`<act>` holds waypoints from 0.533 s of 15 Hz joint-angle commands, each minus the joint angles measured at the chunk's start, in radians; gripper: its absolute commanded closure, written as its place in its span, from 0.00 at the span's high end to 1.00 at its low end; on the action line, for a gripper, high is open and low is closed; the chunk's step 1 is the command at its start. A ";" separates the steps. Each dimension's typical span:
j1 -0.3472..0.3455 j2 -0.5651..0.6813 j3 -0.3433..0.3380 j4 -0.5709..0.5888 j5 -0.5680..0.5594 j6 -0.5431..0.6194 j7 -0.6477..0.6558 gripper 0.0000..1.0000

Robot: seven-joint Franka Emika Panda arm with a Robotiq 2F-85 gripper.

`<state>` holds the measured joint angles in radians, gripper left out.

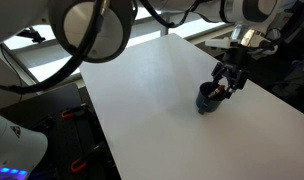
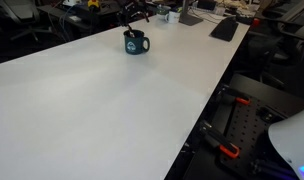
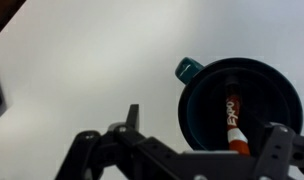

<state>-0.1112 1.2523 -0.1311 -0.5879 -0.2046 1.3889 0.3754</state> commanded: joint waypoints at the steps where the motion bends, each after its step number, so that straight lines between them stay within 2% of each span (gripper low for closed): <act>1: 0.000 0.001 0.001 0.000 0.000 0.000 -0.001 1.00; 8: 0.003 0.003 0.010 -0.002 -0.001 0.021 -0.019 1.00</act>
<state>-0.1114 1.2543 -0.1267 -0.5878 -0.2051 1.3901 0.3741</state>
